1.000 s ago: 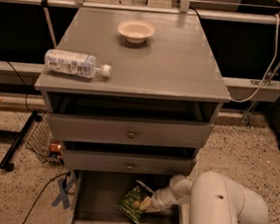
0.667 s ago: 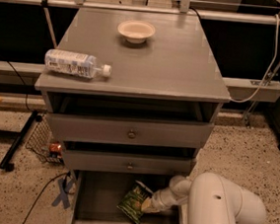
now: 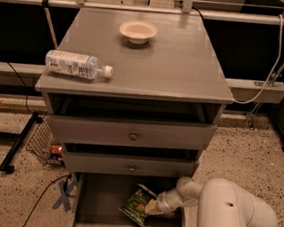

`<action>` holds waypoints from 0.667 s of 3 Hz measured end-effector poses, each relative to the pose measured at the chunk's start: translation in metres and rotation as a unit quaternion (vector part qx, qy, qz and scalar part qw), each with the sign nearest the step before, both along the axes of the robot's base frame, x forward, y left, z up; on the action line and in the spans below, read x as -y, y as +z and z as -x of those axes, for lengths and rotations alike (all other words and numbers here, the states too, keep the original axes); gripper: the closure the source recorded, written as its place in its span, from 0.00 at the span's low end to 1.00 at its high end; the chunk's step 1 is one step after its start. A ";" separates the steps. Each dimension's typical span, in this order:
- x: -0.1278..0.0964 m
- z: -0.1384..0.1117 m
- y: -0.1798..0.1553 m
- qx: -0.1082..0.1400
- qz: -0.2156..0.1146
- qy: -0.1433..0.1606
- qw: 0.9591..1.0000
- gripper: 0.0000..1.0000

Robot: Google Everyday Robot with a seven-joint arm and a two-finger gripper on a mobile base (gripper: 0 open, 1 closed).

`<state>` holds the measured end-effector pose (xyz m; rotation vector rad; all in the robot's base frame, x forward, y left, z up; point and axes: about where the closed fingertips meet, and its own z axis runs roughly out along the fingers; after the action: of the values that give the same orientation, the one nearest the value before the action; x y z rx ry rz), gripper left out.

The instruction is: Pick green jalapeno chip bag from bottom drawer and place on counter

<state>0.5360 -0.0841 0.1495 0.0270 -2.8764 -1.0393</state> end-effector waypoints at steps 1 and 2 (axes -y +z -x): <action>0.003 -0.001 0.020 0.010 -0.060 0.022 0.998 1.00; 0.012 -0.010 0.053 0.026 -0.126 0.050 0.990 1.00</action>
Offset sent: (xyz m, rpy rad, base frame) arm -0.0001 -0.0313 0.1171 0.4898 -0.0538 0.2393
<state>0.5463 -0.0959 0.2021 0.2140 -2.7349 -1.3930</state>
